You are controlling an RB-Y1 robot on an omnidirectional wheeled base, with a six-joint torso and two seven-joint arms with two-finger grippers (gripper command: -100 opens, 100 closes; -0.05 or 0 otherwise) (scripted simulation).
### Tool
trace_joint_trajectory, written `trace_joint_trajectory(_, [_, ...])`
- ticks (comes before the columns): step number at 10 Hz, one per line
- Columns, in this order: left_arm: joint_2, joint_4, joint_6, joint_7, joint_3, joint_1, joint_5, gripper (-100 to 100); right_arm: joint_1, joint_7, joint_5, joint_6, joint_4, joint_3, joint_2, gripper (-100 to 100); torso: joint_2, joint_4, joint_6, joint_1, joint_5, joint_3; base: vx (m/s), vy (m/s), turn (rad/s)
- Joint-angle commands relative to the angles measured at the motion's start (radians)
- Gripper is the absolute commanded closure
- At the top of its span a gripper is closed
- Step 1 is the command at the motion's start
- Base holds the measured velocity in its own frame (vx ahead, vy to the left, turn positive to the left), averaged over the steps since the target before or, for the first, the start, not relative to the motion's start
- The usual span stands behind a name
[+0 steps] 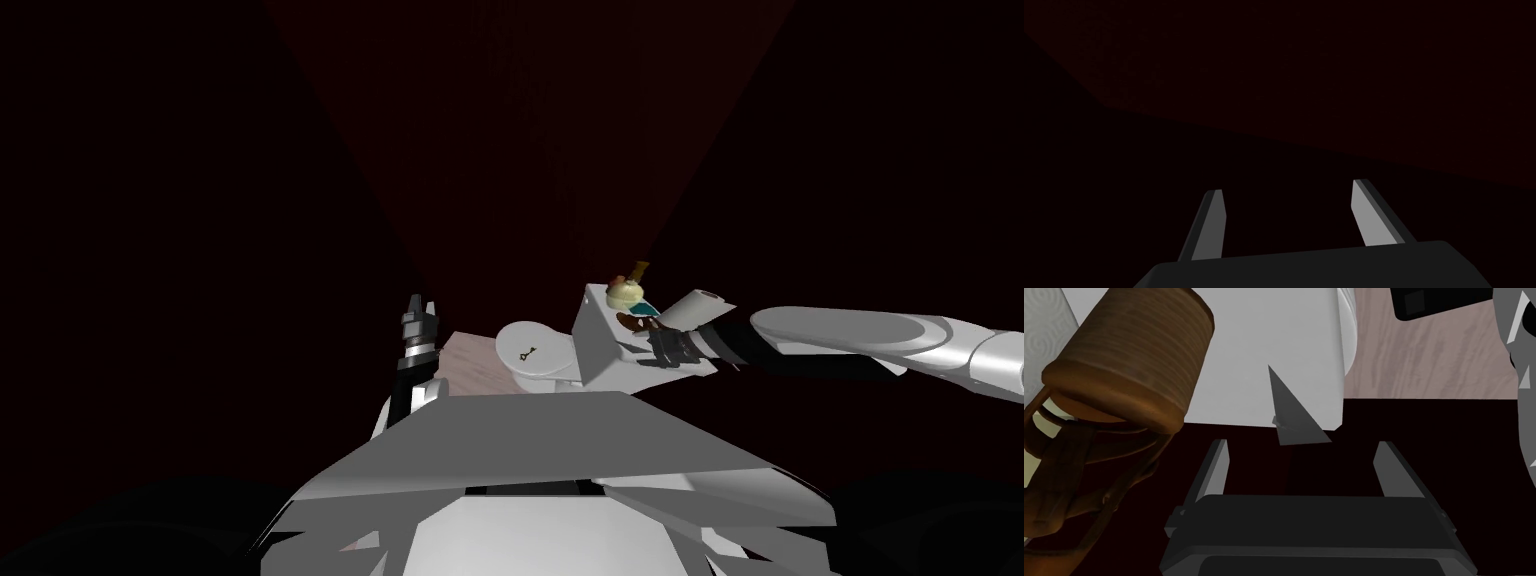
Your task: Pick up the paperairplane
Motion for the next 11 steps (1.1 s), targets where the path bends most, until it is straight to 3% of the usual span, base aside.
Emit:
trace_joint_trajectory(1, [0.0,0.0,0.0,0.0,0.0,0.0,0.0,0,0.0,0.0,0.0,0.0,0.0,0.0,0.0,0,0.0,0.0,0.0,0.0,0.0,0.0,0.0,0.0,0.0])
trace_joint_trajectory(2, [0.0,0.0,0.0,0.0,0.0,0.0,0.0,0,0.006,0.021,0.011,0.018,0.002,0.025,0.032,-100,0.0,0.0,0.0,0.0,0.0,0.0,0.04,0.02,0.125])
trace_joint_trajectory(4, [0.0,0.0,0.0,0.0,0.0,0.0,0.0,0,-0.004,0.027,0.009,0.022,0.005,0.043,0.037,-100,-0.004,-0.001,0.0,0.001,0.0,-0.002,0.058,0.027,0.066])
trace_joint_trajectory(5, [0.0,0.0,0.0,0.0,0.0,0.0,0.0,0,-0.002,0.03,0.011,0.024,0.005,0.042,0.039,100,-0.003,-0.001,0.0,0.001,0.0,-0.002,0.0,0.0,0.0])
trace_joint_trajectory(9, [0.0,0.0,0.0,0.0,0.0,0.0,0.0,0,-0.001,0.03,0.01,0.019,0.002,0.043,0.039,100,-0.007,-0.002,-0.002,-0.007,-0.003,-0.005,-0.003,0.003,-0.004])
trace_joint_trajectory(10, [0.0,0.0,0.0,0.0,0.0,0.0,0.0,0,-0.001,0.03,0.01,0.019,0.002,0.043,0.039,0,-0.008,-0.002,-0.002,-0.007,-0.003,-0.005,0.0,0.0,0.0])
trace_joint_trajectory(11, [0.0,0.0,0.0,0.0,0.0,0.0,0.0,0,0.003,0.01,0.005,0.009,0.001,0.012,0.016,100,-0.008,-0.002,-0.002,-0.007,-0.003,-0.005,-0.037,-0.022,-0.095])
